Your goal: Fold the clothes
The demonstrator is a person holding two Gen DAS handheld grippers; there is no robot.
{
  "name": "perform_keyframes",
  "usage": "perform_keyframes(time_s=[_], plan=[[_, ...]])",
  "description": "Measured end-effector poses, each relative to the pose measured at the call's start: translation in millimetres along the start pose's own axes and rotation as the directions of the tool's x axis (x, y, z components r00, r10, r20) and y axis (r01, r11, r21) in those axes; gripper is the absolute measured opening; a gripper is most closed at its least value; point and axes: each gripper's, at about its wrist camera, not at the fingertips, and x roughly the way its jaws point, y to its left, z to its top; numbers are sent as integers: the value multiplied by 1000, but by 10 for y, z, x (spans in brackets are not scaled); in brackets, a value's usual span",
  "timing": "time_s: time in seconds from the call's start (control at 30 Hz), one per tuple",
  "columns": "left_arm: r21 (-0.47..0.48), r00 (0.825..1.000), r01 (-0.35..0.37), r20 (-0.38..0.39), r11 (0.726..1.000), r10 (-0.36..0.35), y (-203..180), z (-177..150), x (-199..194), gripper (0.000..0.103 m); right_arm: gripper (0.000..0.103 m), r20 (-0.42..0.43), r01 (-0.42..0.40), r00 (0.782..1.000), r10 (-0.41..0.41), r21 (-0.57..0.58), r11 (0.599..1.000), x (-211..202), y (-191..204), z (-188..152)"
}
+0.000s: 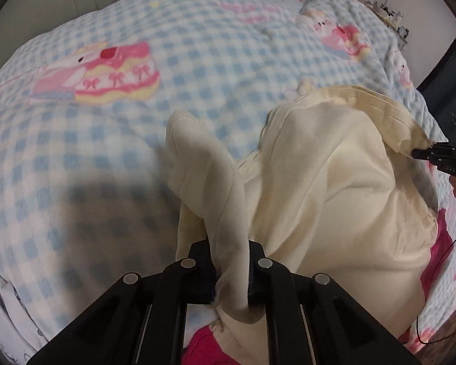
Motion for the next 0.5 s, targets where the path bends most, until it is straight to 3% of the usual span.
perform_keyframes(time_s=[0.13,0.2,0.27,0.37,0.5], plan=[[-64,1000,26,-1,998,-26,139,47,20,9,4,62,54,997,-54,2,999,-118,-20,128],[-105,999,34,9,994,-33,220,141,6,9,17,102,66,992,-68,19,998,-113,-63,284],[-157,999,29,37,987,-23,351,245,-48,9,44,95,76,993,-76,6,997,136,148,579],[-261,997,50,68,964,-33,594,399,-31,12,49,75,48,996,-46,-17,999,506,389,836],[-326,1000,4,26,945,4,768,596,234,18,49,124,7,992,-18,88,996,765,288,891]])
